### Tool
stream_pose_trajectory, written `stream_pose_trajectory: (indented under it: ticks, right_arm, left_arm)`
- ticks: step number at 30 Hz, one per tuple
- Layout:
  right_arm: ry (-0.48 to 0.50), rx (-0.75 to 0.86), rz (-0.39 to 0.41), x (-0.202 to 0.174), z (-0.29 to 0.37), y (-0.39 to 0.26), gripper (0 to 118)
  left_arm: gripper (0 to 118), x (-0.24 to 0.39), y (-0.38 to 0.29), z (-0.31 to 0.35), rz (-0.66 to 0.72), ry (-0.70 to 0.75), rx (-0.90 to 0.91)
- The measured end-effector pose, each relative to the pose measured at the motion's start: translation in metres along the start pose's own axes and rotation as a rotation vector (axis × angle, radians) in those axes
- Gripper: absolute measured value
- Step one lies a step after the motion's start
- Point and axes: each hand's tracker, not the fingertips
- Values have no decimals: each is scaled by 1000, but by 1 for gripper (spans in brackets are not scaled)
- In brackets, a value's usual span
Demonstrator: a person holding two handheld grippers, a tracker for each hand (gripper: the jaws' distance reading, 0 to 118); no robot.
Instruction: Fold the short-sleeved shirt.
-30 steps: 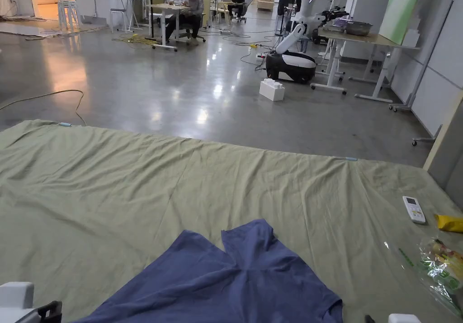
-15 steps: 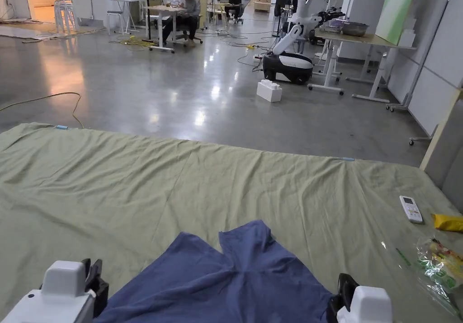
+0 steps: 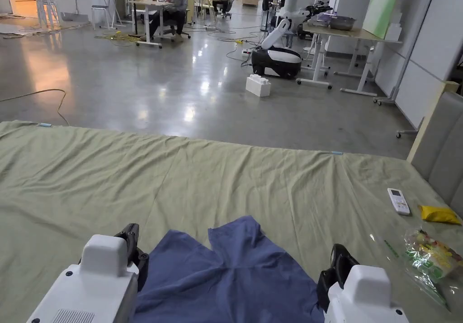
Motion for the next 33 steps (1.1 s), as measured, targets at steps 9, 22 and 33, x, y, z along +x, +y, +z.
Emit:
stream_pose_trajectory:
  ticks: [9, 22, 33]
  right_arm:
    - [21, 1, 39, -4, 0, -3, 0]
    - [84, -120, 46, -23, -16, -34, 0]
    - [99, -179, 85, -30, -27, -49, 0]
  left_arm:
    - [0, -39, -24, 10, 7, 20, -92]
    - [0, -173, -104, -41, 205, 145, -669]
    - [70, -220, -163, -88, 338, 196, -885]
